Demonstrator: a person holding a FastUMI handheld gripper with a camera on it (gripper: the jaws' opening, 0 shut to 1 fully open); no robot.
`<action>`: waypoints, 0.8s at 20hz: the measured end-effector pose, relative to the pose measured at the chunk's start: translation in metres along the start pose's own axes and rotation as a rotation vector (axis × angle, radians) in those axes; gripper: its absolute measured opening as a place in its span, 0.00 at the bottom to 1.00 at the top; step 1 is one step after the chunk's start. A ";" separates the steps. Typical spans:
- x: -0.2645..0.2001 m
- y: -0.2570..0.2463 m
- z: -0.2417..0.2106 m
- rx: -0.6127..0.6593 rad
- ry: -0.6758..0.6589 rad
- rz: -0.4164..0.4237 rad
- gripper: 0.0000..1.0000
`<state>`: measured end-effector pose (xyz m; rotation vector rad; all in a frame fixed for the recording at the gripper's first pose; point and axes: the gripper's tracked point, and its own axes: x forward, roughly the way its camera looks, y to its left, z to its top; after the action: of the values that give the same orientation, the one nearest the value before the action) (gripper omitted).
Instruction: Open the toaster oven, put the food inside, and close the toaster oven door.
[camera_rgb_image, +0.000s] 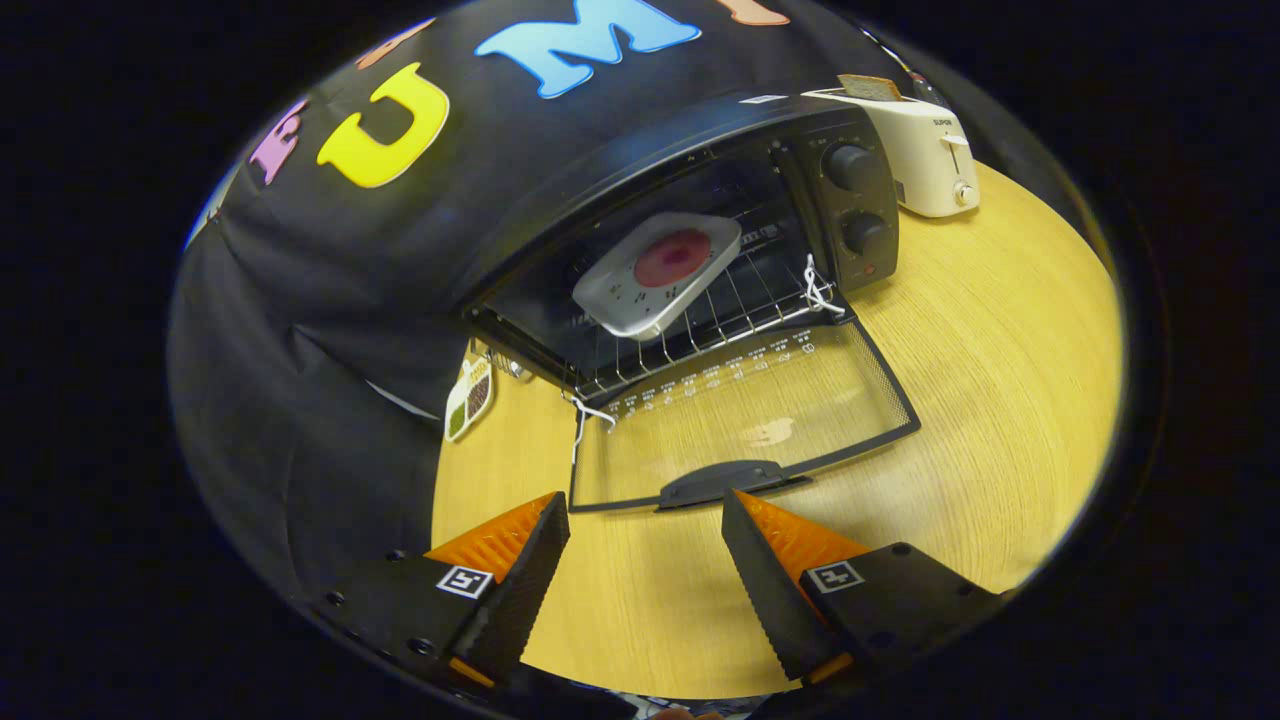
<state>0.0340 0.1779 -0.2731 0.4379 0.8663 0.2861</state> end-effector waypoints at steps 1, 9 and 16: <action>0.001 -0.004 -0.006 -0.042 0.014 -0.018 0.98; 0.015 -0.041 -0.029 -0.306 0.107 -0.162 0.98; 0.025 -0.074 -0.032 -0.435 0.137 -0.325 0.98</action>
<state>0.0290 0.1314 -0.3436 -0.1288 0.9631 0.1973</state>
